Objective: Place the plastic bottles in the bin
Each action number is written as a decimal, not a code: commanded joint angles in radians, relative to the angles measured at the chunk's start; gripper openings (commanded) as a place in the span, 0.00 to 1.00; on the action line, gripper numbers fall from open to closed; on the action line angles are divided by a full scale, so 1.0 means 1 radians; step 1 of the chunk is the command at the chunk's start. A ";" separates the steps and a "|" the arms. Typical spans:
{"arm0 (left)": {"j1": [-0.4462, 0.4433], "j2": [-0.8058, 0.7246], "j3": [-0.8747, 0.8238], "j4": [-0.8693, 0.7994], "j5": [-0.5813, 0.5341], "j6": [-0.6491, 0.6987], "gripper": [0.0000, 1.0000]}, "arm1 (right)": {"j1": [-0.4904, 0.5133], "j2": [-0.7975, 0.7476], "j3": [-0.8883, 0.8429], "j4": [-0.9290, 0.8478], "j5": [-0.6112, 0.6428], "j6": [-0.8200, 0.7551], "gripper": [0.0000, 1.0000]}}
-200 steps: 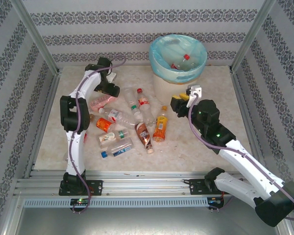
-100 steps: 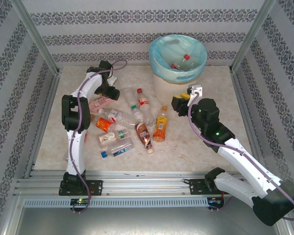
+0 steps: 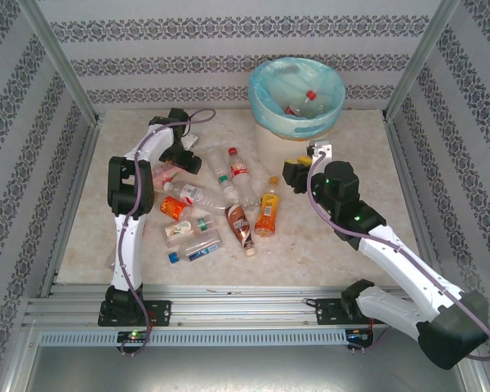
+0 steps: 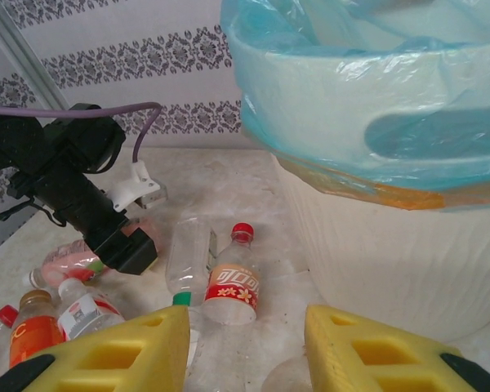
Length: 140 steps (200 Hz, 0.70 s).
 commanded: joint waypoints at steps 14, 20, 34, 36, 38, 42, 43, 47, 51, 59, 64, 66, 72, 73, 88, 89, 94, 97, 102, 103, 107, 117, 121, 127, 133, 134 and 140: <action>0.003 0.005 0.014 0.017 -0.009 0.026 0.77 | -0.011 0.029 0.062 0.016 -0.044 0.029 0.42; 0.003 0.001 0.021 0.017 -0.011 0.029 0.73 | -0.011 0.033 0.069 0.012 -0.050 0.033 0.42; 0.003 -0.023 0.028 0.029 -0.035 0.026 0.70 | -0.009 0.037 0.083 0.009 -0.062 0.042 0.42; 0.004 -0.028 0.027 0.034 -0.038 0.026 0.70 | -0.009 0.037 0.085 0.007 -0.062 0.043 0.42; 0.003 -0.034 0.025 0.036 -0.042 0.026 0.70 | -0.009 0.038 0.087 0.006 -0.063 0.044 0.42; 0.003 -0.047 0.023 0.044 -0.047 0.027 0.69 | -0.008 0.037 0.092 0.005 -0.062 0.046 0.42; 0.003 -0.050 0.021 0.048 -0.050 0.028 0.69 | -0.008 0.037 0.093 0.005 -0.062 0.047 0.42; 0.003 -0.065 0.018 0.057 -0.055 0.028 0.68 | -0.008 0.037 0.098 0.003 -0.062 0.048 0.42; 0.003 -0.081 0.015 0.067 -0.061 0.029 0.67 | -0.006 0.036 0.103 0.001 -0.061 0.051 0.42; 0.003 -0.119 0.006 0.089 -0.071 0.030 0.66 | -0.003 0.036 0.116 -0.005 -0.061 0.054 0.42; 0.003 -0.143 0.004 0.103 -0.077 0.029 0.66 | 0.000 0.035 0.126 -0.011 -0.059 0.056 0.42; 0.003 -0.154 0.002 0.108 -0.078 0.028 0.65 | 0.001 0.036 0.129 -0.012 -0.059 0.057 0.41; 0.004 -0.186 -0.005 0.125 -0.083 0.028 0.65 | 0.007 0.037 0.142 -0.021 -0.056 0.058 0.41; 0.004 -0.192 -0.006 0.128 -0.083 0.027 0.65 | 0.007 0.036 0.144 -0.022 -0.055 0.058 0.42; 0.001 -0.289 -0.033 0.180 -0.093 0.023 0.65 | 0.027 0.037 0.176 -0.043 -0.048 0.060 0.41; 0.000 -0.296 -0.035 0.183 -0.094 0.023 0.65 | 0.029 0.037 0.177 -0.046 -0.047 0.060 0.41; -0.001 -0.332 -0.048 0.203 -0.099 0.023 0.65 | 0.038 0.036 0.188 -0.051 -0.044 0.061 0.41; -0.002 -0.355 -0.059 0.216 -0.104 0.023 0.65 | 0.044 0.038 0.193 -0.055 -0.040 0.062 0.41; -0.007 -0.394 -0.077 0.238 -0.112 0.023 0.64 | 0.053 0.036 0.202 -0.060 -0.040 0.063 0.41; -0.008 -0.404 -0.082 0.242 -0.113 0.023 0.64 | 0.055 0.037 0.203 -0.062 -0.040 0.063 0.41; -0.011 -0.439 -0.100 0.263 -0.120 0.025 0.64 | 0.063 0.035 0.208 -0.066 -0.039 0.064 0.41; -0.026 -0.531 -0.162 0.320 -0.127 0.034 0.64 | 0.083 0.034 0.224 -0.076 -0.040 0.065 0.41; -0.035 -0.571 -0.194 0.347 -0.125 0.040 0.63 | 0.093 0.033 0.231 -0.080 -0.042 0.065 0.41; -0.048 -0.636 -0.247 0.393 -0.116 0.052 0.63 | 0.106 0.032 0.240 -0.084 -0.050 0.067 0.41; -0.069 -0.703 -0.309 0.442 -0.099 0.067 0.63 | 0.119 0.031 0.248 -0.083 -0.063 0.067 0.41; -0.071 -0.713 -0.318 0.450 -0.096 0.070 0.63 | 0.122 0.031 0.250 -0.083 -0.067 0.067 0.41; -0.096 -0.788 -0.395 0.510 -0.075 0.087 0.62 | 0.134 0.032 0.259 -0.078 -0.088 0.068 0.41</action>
